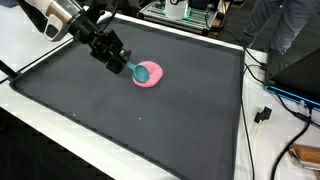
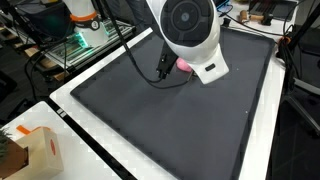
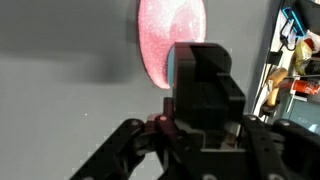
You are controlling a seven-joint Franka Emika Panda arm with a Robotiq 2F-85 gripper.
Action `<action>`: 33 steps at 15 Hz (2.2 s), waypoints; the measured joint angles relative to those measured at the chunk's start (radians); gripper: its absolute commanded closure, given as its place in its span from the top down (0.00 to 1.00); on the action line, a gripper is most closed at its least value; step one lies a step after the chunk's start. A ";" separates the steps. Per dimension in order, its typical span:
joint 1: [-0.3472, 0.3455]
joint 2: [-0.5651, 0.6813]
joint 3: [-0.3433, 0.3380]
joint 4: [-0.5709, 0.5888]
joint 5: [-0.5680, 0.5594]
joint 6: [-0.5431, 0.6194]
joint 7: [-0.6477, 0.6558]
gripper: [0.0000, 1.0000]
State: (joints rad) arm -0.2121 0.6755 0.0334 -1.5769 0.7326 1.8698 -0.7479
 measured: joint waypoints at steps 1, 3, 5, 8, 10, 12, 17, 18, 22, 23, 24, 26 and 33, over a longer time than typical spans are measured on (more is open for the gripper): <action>-0.002 0.002 0.000 0.002 0.004 -0.008 0.011 0.25; -0.010 0.013 0.000 0.009 0.015 -0.021 0.040 0.25; -0.021 0.027 0.000 0.015 0.026 -0.028 0.081 0.25; -0.024 0.036 0.000 0.025 0.024 -0.033 0.097 0.25; -0.022 0.037 0.001 0.030 0.018 -0.035 0.089 0.25; -0.021 0.037 0.002 0.032 0.012 -0.036 0.079 0.25; -0.019 0.038 0.005 0.038 -0.005 -0.038 0.058 0.25; -0.020 0.039 0.006 0.039 -0.003 -0.045 0.058 0.25; -0.027 0.051 0.006 0.051 0.005 -0.066 0.065 0.25; -0.028 0.054 0.006 0.055 0.005 -0.067 0.065 0.25; -0.028 0.055 0.006 0.057 0.004 -0.067 0.065 0.25; -0.027 0.055 0.006 0.058 0.003 -0.067 0.061 0.25; -0.025 0.055 0.011 0.065 0.000 -0.089 0.061 0.25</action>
State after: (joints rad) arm -0.2372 0.7301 0.0441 -1.5123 0.7322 1.7805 -0.6868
